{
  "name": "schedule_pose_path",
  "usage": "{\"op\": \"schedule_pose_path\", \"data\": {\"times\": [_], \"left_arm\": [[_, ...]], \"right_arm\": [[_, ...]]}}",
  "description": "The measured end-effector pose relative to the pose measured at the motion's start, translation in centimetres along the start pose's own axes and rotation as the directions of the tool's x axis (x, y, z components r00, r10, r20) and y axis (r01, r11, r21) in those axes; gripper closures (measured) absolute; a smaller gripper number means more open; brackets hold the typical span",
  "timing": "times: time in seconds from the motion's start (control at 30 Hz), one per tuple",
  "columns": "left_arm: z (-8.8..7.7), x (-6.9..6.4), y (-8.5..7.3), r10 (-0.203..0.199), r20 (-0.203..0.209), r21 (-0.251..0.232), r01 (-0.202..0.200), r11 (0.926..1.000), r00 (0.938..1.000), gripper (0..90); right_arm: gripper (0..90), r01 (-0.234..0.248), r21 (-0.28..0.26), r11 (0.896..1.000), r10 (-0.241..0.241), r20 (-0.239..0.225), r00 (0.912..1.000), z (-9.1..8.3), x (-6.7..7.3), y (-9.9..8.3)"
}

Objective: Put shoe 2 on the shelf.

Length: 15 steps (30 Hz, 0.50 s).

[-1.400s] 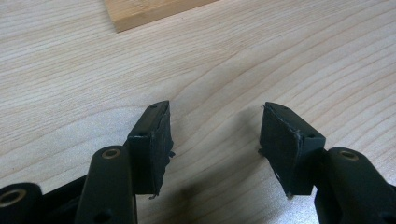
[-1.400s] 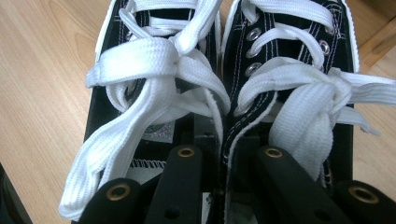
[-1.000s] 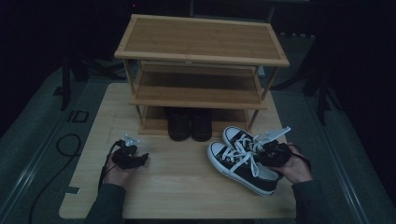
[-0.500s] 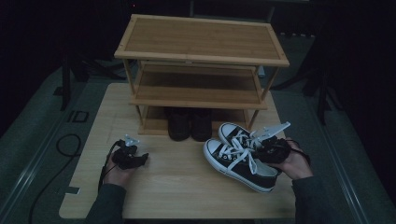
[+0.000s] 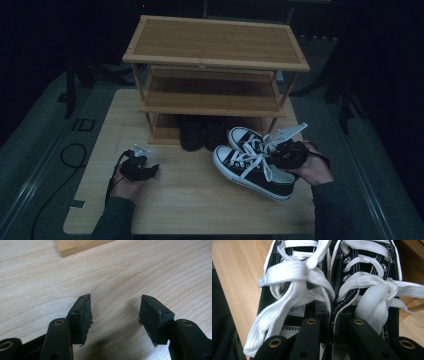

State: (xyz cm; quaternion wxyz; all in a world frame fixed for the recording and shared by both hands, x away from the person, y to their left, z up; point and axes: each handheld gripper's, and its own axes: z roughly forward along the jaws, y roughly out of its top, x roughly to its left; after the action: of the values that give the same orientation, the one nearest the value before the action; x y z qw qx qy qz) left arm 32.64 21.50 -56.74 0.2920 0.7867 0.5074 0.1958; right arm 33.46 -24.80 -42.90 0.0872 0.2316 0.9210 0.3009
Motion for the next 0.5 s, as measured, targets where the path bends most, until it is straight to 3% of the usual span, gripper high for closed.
{"op": "schedule_pose_path", "data": {"times": [0.5], "left_arm": [[0.0,0.0,0.0,0.002,0.001,0.0,-0.002,1.0,1.0,43.5]], "right_arm": [[83.9,0.073,-0.012,0.997,-0.073,-0.013,0.9972,-0.5,0.5,2.4]]}}
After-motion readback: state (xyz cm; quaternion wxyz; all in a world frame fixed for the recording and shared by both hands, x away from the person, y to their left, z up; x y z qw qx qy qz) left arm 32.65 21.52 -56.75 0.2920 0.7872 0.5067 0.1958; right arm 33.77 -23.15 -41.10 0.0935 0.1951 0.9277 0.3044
